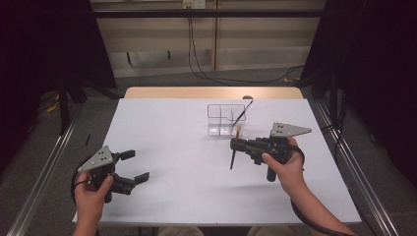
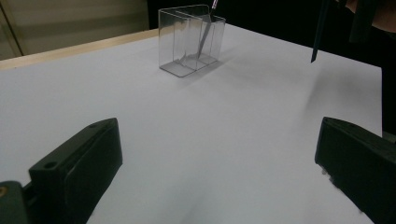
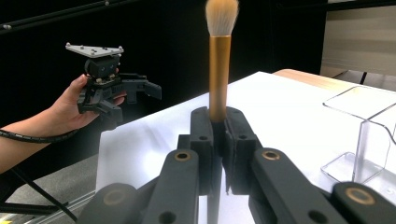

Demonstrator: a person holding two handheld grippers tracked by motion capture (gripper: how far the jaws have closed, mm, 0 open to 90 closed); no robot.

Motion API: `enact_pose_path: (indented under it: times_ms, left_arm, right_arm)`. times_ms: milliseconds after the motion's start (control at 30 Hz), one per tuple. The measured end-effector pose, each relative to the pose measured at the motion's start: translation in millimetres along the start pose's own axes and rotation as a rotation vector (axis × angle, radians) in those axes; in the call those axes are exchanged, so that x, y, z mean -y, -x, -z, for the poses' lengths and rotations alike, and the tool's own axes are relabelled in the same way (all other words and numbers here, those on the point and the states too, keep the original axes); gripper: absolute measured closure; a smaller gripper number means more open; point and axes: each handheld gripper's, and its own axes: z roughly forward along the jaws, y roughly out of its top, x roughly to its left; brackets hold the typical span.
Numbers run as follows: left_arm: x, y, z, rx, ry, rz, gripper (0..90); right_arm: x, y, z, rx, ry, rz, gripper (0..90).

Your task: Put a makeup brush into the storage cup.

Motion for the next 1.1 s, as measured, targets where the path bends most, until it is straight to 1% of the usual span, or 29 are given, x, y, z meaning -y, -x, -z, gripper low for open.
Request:
enact_pose_path:
  times_ms: [33, 100, 133, 200, 300, 367, 400, 533, 600, 733, 800, 967, 1100]
  left_arm:
    - [0.4, -0.3, 0.9, -0.012, 0.0, -0.002, 0.8]
    - [1.2, -2.1, 2.9, -0.007, -0.001, -0.004, 0.8]
    - [1.6, -2.0, 3.8, -0.02, 0.001, -0.001, 0.8]
    - [2.5, -3.3, 5.9, -0.022, -0.005, -0.007, 0.8]
    - [3.8, -4.1, 7.9, -0.034, -0.002, 0.004, 0.8]
    - [5.0, -5.0, 8.9, -0.039, -0.004, 0.003, 0.8]
    - [5.5, -5.5, 9.0, -0.034, -0.006, 0.003, 0.8]
    - [6.6, -4.7, 9.3, -0.044, -0.003, 0.011, 0.8]
    - [7.2, -5.4, 10.0, -0.038, -0.007, 0.01, 0.8]
    - [8.1, -5.1, 10.1, -0.044, -0.009, 0.014, 0.8]
    - [7.9, -5.3, 10.7, -0.047, -0.012, 0.007, 0.8]
    - [9.0, -5.4, 11.2, -0.042, -0.008, 0.014, 0.8]
    - [9.5, -5.1, 10.6, -0.046, -0.013, 0.011, 0.7]
  right_arm:
    - [0.2, 0.2, 0.1, 0.001, 0.001, -0.001, 83.9]
    - [0.6, 0.6, -0.1, 0.001, 0.0, -0.003, 83.9]
    - [0.7, 0.6, -0.3, 0.0, 0.0, -0.003, 83.9]
    - [0.7, 0.3, -0.7, 0.0, -0.003, -0.002, 83.9]
    - [0.3, 0.3, -0.7, 0.0, -0.004, -0.002, 83.9]
    - [-0.1, 0.4, -0.7, 0.0, -0.003, -0.001, 83.9]
    - [-0.2, 0.3, -0.8, -0.001, -0.003, -0.001, 83.9]
    - [0.0, 0.4, -1.0, 0.0, -0.006, 0.0, 83.9]
    - [-0.1, 0.8, -0.7, 0.001, -0.006, 0.0, 83.9]
    - [-0.9, 2.1, -0.3, 0.008, -0.009, 0.002, 83.9]
    - [-2.3, 3.6, 0.1, 0.012, -0.009, 0.005, 83.9]
    - [-6.3, 7.8, 0.6, 0.025, -0.014, 0.01, 83.8]
    - [-8.6, 10.5, -0.2, 0.032, -0.016, 0.013, 83.9]
